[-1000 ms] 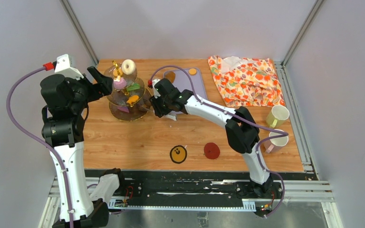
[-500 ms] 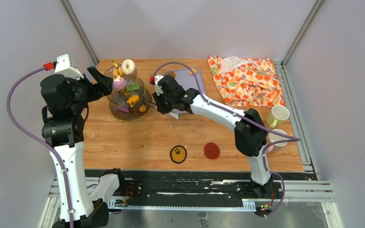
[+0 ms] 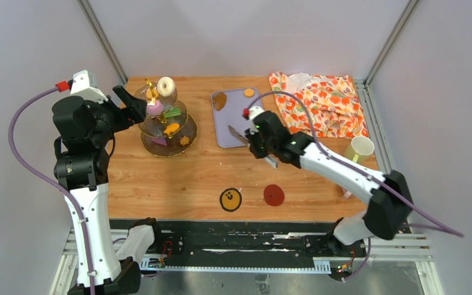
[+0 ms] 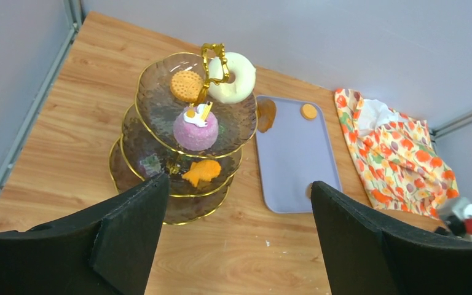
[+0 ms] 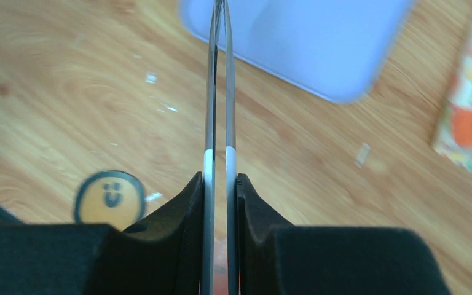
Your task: Serve the afternoon tea
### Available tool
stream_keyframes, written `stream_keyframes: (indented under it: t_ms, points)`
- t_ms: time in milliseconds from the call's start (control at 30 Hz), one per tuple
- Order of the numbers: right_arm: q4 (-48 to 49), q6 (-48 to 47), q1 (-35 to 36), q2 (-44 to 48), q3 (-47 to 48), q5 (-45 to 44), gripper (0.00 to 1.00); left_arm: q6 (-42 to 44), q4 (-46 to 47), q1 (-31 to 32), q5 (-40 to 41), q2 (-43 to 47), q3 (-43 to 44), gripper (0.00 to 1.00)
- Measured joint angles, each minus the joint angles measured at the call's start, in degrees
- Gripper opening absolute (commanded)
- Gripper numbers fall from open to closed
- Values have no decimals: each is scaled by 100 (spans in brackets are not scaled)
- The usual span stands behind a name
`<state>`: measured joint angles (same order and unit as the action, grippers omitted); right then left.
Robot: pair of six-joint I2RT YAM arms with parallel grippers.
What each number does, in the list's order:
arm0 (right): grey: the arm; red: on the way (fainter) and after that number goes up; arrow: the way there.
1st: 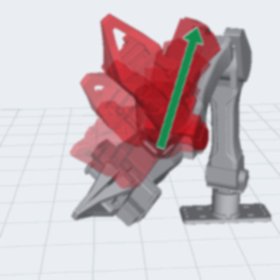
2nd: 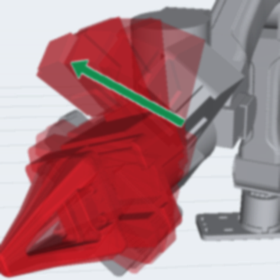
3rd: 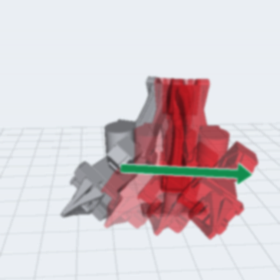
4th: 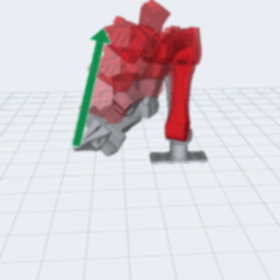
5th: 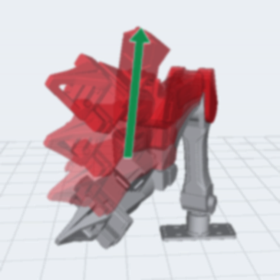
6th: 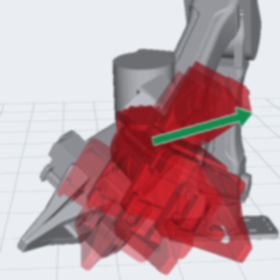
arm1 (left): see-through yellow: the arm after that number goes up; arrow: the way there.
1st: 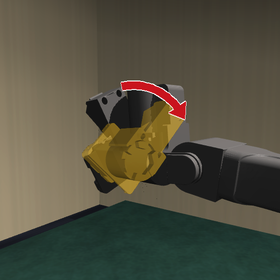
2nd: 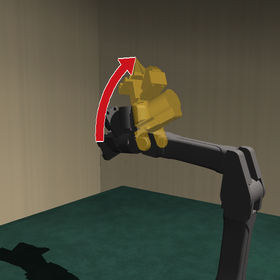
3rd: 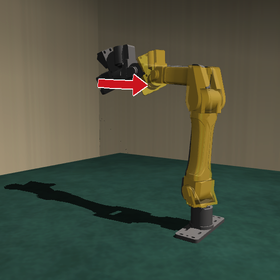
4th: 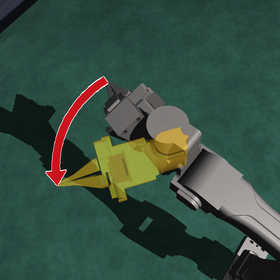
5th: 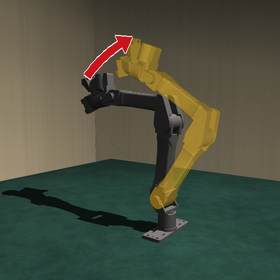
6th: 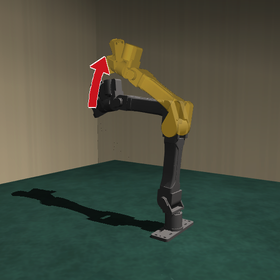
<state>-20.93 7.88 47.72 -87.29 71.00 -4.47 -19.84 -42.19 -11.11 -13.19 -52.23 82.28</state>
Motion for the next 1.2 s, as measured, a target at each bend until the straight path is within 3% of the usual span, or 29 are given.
stream_keyframes:
  t_ms: [200, 367, 533, 633, 767, 1200]
  points:
    - [201, 184, -905, 1569, -1744, -553, 6, -125, 0, 323, 46, -4, 0, 90]
    - [63, 367, -1189, 2319, -2804, -885, 9, -26, -28, 1539, 538, -127, -11, 90]
    - [15, 503, -1495, 2728, -3198, -1034, 12, 157, -74, 3093, 1449, -468, 9, 91]
    - [131, 542, -1604, 2688, -3300, -1056, 14, 330, -166, 4041, 2155, -874, 136, 91]
    - [516, 566, -1696, 2350, -3377, -1073, 15, 474, -175, 4697, 2697, -1252, 201, 93]
    - [2059, 304, -2146, 179, -2732, -754, 25, 643, -173, 4848, 3163, -1491, -223, 95]
